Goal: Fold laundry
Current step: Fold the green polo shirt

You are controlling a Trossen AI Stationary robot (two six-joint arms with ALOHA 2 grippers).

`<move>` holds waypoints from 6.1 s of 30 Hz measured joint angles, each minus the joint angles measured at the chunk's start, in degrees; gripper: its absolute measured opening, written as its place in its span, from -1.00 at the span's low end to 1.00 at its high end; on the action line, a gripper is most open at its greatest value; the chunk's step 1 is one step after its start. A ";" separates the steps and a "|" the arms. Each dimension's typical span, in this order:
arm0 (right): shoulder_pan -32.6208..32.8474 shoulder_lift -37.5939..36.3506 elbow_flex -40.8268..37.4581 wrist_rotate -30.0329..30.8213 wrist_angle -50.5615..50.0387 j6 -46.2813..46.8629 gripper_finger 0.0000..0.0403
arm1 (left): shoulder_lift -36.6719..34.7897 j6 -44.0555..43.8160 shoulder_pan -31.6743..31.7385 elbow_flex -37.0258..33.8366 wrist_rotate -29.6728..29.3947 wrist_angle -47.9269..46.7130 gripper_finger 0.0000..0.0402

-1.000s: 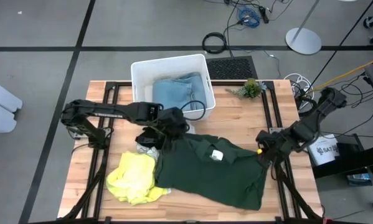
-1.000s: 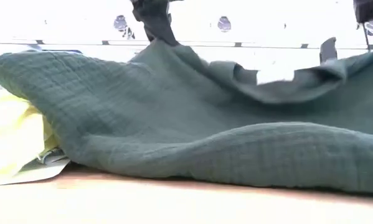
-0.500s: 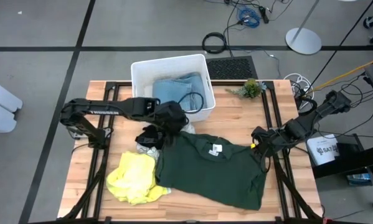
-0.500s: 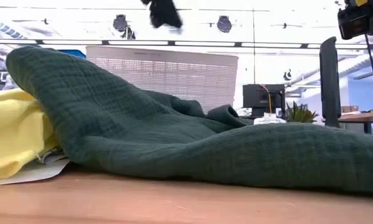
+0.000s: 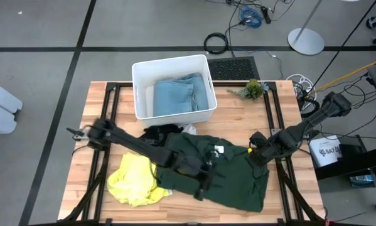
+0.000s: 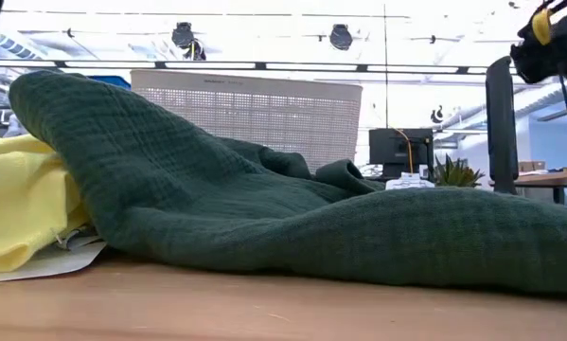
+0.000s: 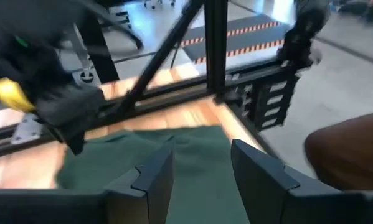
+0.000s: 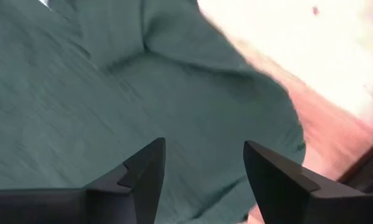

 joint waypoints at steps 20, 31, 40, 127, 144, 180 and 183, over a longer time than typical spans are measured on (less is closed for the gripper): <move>11.54 7.25 -0.02 -5.37 0.93 23.78 0.02 | 27.82 1.71 -3.49 26.83 -0.93 -9.31 -0.17; 18.78 13.48 -0.36 -4.56 5.87 38.16 0.02 | 31.92 0.07 -5.54 27.29 -3.33 -13.97 -0.17; 18.62 23.03 -6.30 -4.40 21.36 37.45 0.01 | 31.77 -5.98 -5.96 27.51 -3.29 -21.14 -0.18; 18.60 9.15 30.69 9.93 -13.04 13.89 -1.00 | 26.47 -0.23 7.96 36.49 11.40 -47.20 -0.01; 15.79 8.61 39.91 14.81 -2.36 -6.79 -1.00 | 27.09 0.06 9.20 36.51 7.27 -29.79 -0.01; 13.75 8.90 41.94 13.14 -6.34 -5.39 -1.00 | 20.03 -1.59 11.05 32.91 15.62 -42.06 -0.01; 13.75 8.91 41.94 13.06 -3.80 -6.92 -1.00 | 20.19 -4.03 12.18 28.63 14.59 -31.53 -0.01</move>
